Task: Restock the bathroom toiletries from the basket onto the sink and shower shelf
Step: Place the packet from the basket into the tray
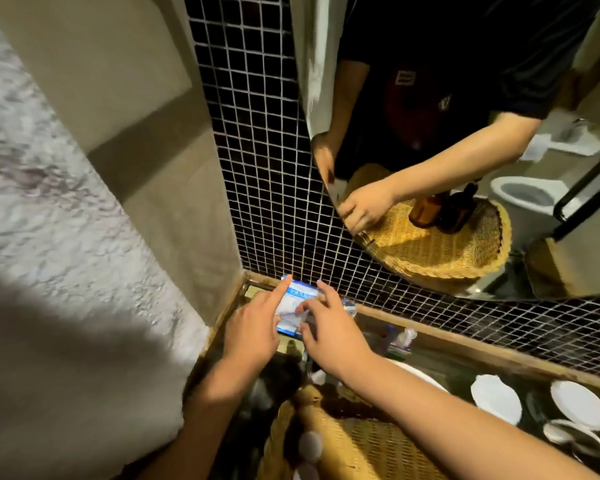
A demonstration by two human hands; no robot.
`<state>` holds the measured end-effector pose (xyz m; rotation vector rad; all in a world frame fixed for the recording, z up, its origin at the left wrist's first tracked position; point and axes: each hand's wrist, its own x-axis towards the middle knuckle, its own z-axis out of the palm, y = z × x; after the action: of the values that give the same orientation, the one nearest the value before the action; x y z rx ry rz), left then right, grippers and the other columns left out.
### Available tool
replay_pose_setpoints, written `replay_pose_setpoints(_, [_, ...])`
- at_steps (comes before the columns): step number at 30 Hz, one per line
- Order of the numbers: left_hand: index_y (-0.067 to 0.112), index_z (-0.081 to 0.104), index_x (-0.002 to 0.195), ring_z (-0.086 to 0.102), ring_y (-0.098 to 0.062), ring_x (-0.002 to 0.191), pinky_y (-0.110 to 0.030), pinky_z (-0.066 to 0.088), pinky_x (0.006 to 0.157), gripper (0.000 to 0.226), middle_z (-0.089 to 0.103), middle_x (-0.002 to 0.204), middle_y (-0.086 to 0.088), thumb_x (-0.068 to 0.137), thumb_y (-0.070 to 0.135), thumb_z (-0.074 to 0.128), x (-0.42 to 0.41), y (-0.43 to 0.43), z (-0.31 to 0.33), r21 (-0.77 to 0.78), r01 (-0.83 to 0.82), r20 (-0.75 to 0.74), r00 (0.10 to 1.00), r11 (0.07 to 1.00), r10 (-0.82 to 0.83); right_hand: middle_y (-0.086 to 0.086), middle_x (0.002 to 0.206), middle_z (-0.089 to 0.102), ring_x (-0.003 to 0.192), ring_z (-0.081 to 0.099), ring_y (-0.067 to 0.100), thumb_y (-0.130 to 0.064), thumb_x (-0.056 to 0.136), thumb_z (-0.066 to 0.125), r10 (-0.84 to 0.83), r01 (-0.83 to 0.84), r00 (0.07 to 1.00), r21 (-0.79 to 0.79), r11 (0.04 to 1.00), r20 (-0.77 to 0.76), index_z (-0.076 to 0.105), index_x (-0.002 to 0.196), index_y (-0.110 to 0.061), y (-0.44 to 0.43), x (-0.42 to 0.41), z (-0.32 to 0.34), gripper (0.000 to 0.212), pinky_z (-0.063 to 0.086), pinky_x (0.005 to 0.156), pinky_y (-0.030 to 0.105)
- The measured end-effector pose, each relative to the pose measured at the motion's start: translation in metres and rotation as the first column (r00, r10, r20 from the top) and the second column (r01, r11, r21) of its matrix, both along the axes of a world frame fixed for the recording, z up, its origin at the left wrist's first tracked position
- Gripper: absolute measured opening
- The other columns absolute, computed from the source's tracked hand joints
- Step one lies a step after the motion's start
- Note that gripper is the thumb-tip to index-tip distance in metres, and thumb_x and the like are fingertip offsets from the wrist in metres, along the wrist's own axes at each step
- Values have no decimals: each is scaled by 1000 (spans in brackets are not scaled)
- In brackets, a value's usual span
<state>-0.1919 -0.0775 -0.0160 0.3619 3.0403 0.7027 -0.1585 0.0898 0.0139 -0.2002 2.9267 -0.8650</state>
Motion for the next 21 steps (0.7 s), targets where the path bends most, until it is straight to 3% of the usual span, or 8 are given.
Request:
replay_pose_setpoints(3, [47, 15, 155, 60, -22, 105, -38, 49, 86, 80, 55, 130, 6, 91, 22, 56, -12, -1, -12, 22, -6, 47, 999, 1000, 5, 17, 160, 17, 143, 35, 24, -24, 97, 51, -24, 23, 996, 12, 1000, 89, 63, 122, -12, -8, -12, -12, 31, 37, 110, 33])
replay_pose_setpoints(6, [45, 25, 153, 64, -25, 95, -37, 50, 79, 79, 61, 117, 2, 87, 22, 62, -21, 2, -30, -19, -18, 51, 999, 1000, 19, 20, 153, 26, 131, 46, 31, -32, 100, 47, -45, 37, 980, 44, 998, 193, 54, 129, -5, -20, -18, -23, 40, 43, 103, 37])
replay_pose_setpoints(9, [45, 26, 152, 66, -28, 84, -39, 53, 71, 86, 64, 106, 1, 80, 23, 67, -26, 10, -42, -62, -18, 15, 1000, 998, 18, 13, 159, 6, 106, 62, 37, -40, 100, 44, -104, 95, 966, 48, 994, 237, 42, 139, -4, -26, -18, -39, 54, 49, 90, 38])
replay_pose_setpoints(11, [47, 25, 152, 66, -29, 86, -40, 53, 73, 85, 65, 106, 0, 82, 24, 67, -35, 13, -45, -58, -12, 34, 999, 998, 14, 11, 161, 4, 117, 57, 37, -38, 103, 38, -152, 139, 960, 69, 988, 234, 31, 147, -2, -27, -21, -47, 57, 49, 90, 37])
replay_pose_setpoints(14, [45, 29, 152, 66, -29, 73, -38, 53, 62, 90, 67, 89, -5, 77, 20, 72, -45, 16, -56, -71, 18, 0, 1000, 997, -18, 15, 161, 7, 139, 36, 36, -29, 107, 29, -176, 171, 968, 44, 984, 177, 14, 154, 2, -25, -27, -48, 59, 40, 106, 37])
replay_pose_setpoints(16, [43, 31, 152, 66, -28, 70, -36, 54, 61, 91, 67, 83, -6, 76, 20, 72, -51, 20, -62, -89, 27, 4, 1000, 996, -27, 17, 162, 8, 146, 24, 34, -24, 107, 30, -173, 174, 971, 12, 985, 164, 11, 155, 2, -25, -32, -51, 58, 32, 112, 34])
replay_pose_setpoints(19, [37, 27, 154, 66, -26, 89, -37, 51, 79, 75, 68, 99, -5, 88, 27, 61, -57, 23, -65, -132, 25, 97, 995, 991, -12, 11, 161, 20, 144, 30, 28, -26, 102, 41, -316, 335, 935, -116, 935, 159, 18, 155, -5, -26, -38, -61, 61, 32, 112, 35])
replay_pose_setpoints(21, [32, 26, 154, 61, -24, 107, -37, 45, 93, 66, 64, 119, -3, 95, 32, 54, -58, 25, -66, -144, 21, 170, 985, 989, 3, 10, 162, 18, 146, 27, 27, -27, 102, 43, -310, 328, 940, -122, 937, 144, 18, 155, -5, -27, -39, -67, 63, 28, 114, 33])
